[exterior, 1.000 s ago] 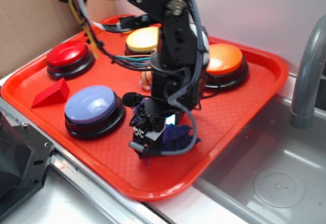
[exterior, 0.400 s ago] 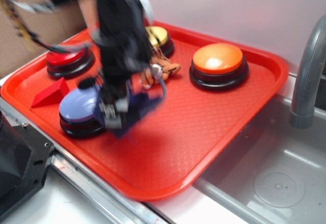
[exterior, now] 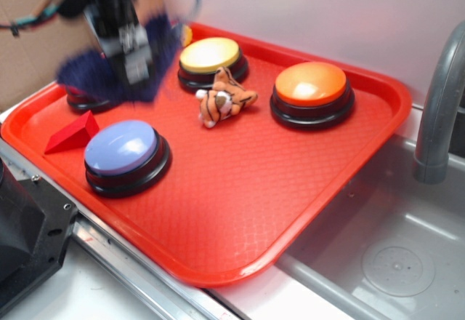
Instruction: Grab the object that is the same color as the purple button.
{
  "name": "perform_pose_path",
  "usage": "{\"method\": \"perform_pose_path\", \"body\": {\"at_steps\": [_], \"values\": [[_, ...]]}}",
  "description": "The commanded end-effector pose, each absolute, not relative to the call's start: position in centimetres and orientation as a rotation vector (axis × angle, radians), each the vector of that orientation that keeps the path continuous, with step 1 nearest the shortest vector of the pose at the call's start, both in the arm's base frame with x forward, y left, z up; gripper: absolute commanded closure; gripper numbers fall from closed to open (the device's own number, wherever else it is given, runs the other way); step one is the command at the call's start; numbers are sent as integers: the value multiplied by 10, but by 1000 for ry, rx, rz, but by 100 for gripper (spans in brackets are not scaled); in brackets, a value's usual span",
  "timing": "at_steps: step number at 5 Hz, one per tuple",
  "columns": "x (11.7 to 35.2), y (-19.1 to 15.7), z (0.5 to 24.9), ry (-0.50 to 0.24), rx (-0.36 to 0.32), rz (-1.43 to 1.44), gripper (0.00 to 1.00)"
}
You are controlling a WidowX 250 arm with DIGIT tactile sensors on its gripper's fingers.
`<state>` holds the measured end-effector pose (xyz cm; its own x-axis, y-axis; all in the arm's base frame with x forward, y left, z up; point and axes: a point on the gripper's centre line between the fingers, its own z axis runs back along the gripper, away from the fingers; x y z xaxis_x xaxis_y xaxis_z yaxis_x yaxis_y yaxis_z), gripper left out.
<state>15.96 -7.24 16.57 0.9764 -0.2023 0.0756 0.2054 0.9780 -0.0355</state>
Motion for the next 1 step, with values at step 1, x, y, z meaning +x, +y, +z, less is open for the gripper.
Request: {"method": "perform_pose_path", "body": {"at_steps": [1], "values": [[152,-65,223,-115,-42,277,100]]}}
